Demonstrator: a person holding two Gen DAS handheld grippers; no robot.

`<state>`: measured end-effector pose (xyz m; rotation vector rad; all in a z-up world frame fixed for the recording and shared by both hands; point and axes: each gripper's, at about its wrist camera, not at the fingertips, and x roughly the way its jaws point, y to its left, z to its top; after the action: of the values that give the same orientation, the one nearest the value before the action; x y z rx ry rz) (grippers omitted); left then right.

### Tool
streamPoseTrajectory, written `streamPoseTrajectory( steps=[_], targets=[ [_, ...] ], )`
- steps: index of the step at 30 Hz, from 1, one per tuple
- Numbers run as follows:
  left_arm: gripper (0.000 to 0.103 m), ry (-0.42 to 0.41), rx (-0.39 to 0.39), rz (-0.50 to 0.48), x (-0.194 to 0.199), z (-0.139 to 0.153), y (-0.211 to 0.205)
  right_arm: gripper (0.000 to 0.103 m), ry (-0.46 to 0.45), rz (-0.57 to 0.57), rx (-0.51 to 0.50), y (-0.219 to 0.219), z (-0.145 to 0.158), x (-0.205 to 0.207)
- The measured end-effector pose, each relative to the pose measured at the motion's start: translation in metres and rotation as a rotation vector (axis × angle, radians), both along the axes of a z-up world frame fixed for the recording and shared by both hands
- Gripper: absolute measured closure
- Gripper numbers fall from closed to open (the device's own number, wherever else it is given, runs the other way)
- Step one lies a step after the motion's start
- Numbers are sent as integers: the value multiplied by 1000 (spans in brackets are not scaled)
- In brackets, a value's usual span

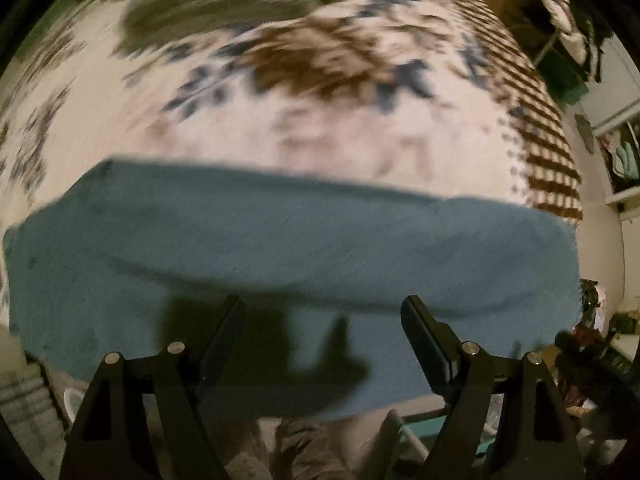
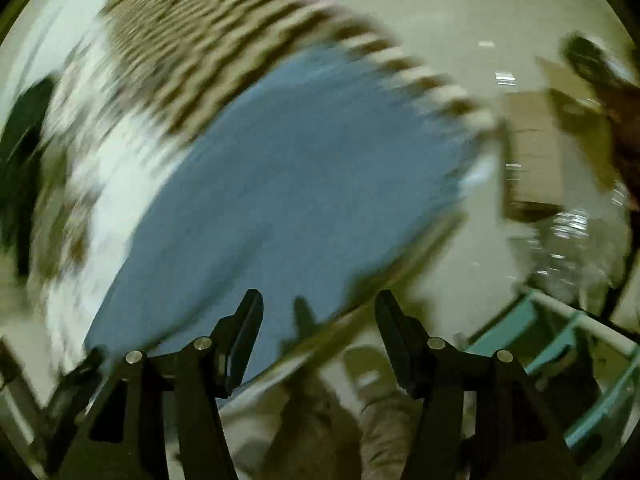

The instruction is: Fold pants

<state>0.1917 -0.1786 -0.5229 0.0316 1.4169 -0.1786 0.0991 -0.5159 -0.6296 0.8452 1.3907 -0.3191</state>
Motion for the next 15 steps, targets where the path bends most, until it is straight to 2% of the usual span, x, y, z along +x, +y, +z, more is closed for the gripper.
streamPoseTrajectory(
  steps=[1, 6, 9, 12, 15],
  targets=[
    [24, -1, 17, 22, -5, 2, 18, 42, -15, 55, 22, 18, 3, 12],
    [24, -12, 104, 190, -8, 7, 121, 42, -126, 434, 163, 147, 28, 126],
    [24, -27, 162, 304, -1, 4, 186, 42, -163, 669, 228, 244, 24, 203],
    [24, -13, 195, 409, 7, -7, 240, 42, -121, 863, 200, 325, 2, 259],
    [24, 9, 213, 471, 11, -19, 282, 42, -6, 1054, 128, 393, -33, 289]
  ],
)
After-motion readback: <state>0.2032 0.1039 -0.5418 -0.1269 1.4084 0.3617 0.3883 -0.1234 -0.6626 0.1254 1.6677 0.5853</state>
